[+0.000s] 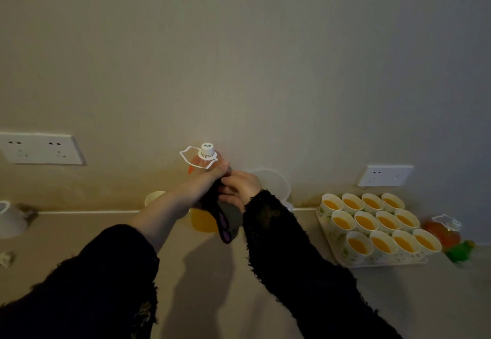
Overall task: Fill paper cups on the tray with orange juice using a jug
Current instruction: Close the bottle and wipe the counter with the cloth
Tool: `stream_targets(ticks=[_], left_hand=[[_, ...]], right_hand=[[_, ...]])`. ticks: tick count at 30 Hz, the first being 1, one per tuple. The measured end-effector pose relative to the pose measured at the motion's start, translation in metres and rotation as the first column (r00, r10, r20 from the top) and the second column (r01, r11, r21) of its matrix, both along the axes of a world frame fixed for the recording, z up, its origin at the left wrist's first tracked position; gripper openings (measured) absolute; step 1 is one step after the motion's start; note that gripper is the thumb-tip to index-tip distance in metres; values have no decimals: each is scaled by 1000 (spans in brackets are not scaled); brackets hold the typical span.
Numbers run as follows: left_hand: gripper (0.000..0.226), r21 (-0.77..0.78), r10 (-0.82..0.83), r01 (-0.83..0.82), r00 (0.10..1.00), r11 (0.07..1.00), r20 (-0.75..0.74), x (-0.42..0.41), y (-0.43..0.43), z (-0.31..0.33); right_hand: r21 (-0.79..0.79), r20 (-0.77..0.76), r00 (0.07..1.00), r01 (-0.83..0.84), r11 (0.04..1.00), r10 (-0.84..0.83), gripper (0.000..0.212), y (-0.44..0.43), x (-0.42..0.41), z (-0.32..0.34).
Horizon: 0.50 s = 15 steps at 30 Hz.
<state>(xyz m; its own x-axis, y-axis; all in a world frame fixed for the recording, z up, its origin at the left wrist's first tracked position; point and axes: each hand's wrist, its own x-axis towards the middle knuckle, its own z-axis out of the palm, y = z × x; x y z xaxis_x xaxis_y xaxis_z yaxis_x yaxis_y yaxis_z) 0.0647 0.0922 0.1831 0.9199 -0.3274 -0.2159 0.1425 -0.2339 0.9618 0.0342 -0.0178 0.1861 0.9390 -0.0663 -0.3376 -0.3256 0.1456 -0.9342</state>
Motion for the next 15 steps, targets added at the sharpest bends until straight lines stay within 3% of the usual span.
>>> stream_targets(ticks=[3, 5, 7, 9, 12, 15], left_hand=[[29, 3, 113, -113, 993, 994, 43, 4, 9, -9], [22, 118, 170, -189, 974, 975, 152, 8, 14, -17], [21, 424, 63, -223, 931, 878, 361, 12, 19, -26], [22, 635, -100, -259, 876, 728, 472, 5, 19, -29], [30, 758, -312, -304, 776, 577, 549, -19, 11, -37], [29, 810, -438, -283, 726, 514, 531, -49, 0, -61]], right_hand=[[4, -61, 994, -96, 995, 96, 36, -3, -4, -1], [-3, -89, 991, -102, 995, 101, 33, -6, -8, 1], [38, -144, 989, -29, 999, 34, 34, -12, -6, -10], [99, -226, 973, -20, 995, 42, 41, -13, -7, -24], [252, -317, 941, -35, 967, 116, 51, -7, -8, -52], [411, -390, 914, 61, 910, 115, 51, 2, -7, -78]])
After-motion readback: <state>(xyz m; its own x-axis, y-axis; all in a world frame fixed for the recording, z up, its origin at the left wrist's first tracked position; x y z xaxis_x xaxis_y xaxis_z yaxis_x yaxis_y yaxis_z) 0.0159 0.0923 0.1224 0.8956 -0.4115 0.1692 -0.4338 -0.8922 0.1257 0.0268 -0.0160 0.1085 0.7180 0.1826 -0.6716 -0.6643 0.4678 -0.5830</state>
